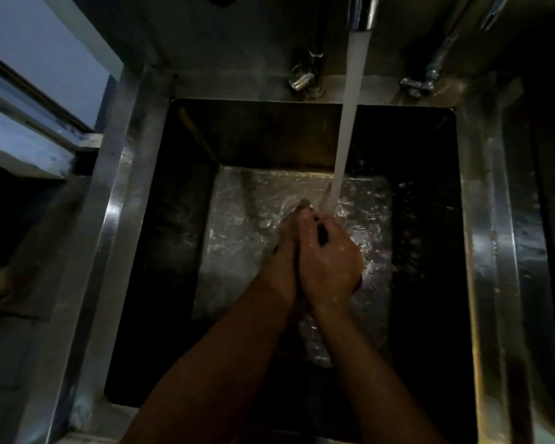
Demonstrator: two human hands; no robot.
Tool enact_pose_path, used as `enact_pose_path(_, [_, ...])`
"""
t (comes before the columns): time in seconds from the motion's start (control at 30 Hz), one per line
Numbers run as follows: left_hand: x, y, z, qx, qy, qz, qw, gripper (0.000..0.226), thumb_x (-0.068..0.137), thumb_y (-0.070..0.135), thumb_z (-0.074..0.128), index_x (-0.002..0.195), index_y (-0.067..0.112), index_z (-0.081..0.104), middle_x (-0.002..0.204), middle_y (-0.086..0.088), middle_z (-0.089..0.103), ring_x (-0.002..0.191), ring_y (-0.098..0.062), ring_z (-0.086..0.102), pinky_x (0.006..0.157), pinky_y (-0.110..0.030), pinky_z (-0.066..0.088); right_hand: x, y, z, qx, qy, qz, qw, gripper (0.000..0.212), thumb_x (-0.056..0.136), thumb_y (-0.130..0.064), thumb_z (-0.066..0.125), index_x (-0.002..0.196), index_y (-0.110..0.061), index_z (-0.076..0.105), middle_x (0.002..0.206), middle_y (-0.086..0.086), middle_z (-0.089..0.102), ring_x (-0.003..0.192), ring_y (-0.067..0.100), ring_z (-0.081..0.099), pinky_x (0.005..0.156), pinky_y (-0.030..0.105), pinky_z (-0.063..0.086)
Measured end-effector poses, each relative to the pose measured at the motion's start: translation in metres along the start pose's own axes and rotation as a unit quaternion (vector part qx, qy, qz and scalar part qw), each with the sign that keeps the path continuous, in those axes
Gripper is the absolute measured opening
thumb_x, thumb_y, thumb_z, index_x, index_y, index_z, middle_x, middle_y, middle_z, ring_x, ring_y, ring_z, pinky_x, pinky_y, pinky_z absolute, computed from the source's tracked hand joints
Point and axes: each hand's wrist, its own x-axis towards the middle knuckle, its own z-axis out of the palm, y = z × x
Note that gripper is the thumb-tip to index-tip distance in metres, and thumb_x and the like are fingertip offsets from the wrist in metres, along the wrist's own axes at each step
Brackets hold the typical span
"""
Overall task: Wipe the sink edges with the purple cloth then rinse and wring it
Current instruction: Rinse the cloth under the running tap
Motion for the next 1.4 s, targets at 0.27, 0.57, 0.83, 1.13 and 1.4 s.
enact_pose_path(0.27, [0.004, -0.003, 0.023, 0.034, 0.093, 0.034, 0.994, 0.033, 0.091, 0.043, 0.063, 0.09, 0.014, 0.078, 0.089, -0.011, 0.076, 0.077, -0.026, 0.074, 0.071, -0.037, 0.059, 0.07, 0.016, 0.001, 0.028, -0.031, 0.142, 0.989, 0.032, 0.093, -0.043, 0.059, 0.099, -0.015, 0.074, 0.088, 0.01, 0.068, 0.084, 0.022, 0.062, 0.078, 0.029, 0.047])
enact_pose_path(0.57, [0.01, 0.032, 0.08, 0.114, 0.137, 0.19, 0.965, 0.021, 0.097, 0.035, 0.06, 0.107, 0.017, 0.066, 0.096, 0.0, 0.067, 0.092, -0.018, 0.066, 0.076, -0.027, 0.054, 0.031, 0.007, -0.026, 0.451, -0.105, 0.24, 0.853, 0.031, 0.104, -0.04, 0.044, 0.108, -0.02, 0.068, 0.084, -0.006, 0.076, 0.07, 0.001, 0.071, 0.055, 0.014, 0.052])
enact_pose_path(0.83, [0.045, 0.044, 0.055, -0.022, 0.123, 0.086, 0.988, 0.042, 0.08, 0.035, 0.071, 0.116, 0.013, 0.065, 0.101, -0.019, 0.064, 0.072, -0.026, 0.063, 0.069, -0.041, 0.062, 0.002, 0.019, -0.03, 0.242, 0.014, 0.163, 0.956, 0.027, 0.094, -0.046, 0.062, 0.094, -0.019, 0.063, 0.082, -0.006, 0.068, 0.074, 0.008, 0.065, 0.063, 0.026, 0.051])
enact_pose_path(1.13, [0.013, 0.009, 0.049, 0.058, 0.009, 0.029, 0.998, 0.038, 0.096, 0.04, 0.054, 0.118, 0.013, 0.068, 0.098, -0.009, 0.073, 0.091, -0.026, 0.069, 0.063, -0.03, 0.057, 0.068, -0.01, -0.056, 0.358, 0.019, 0.167, 0.918, 0.006, 0.086, -0.027, 0.069, 0.082, -0.023, 0.067, 0.09, 0.002, 0.066, 0.09, 0.022, 0.063, 0.073, 0.04, 0.057])
enact_pose_path(1.4, [-0.053, 0.01, 0.03, -0.013, -0.012, 0.076, 0.997, 0.029, 0.106, 0.015, 0.035, 0.126, 0.007, 0.056, 0.099, -0.004, 0.069, 0.1, -0.01, 0.063, 0.071, -0.016, 0.056, 0.011, -0.027, -0.032, 0.086, 0.025, -0.15, 0.985, 0.025, 0.083, -0.041, 0.074, 0.101, -0.029, 0.061, 0.1, -0.01, 0.061, 0.087, 0.003, 0.058, 0.07, 0.02, 0.049])
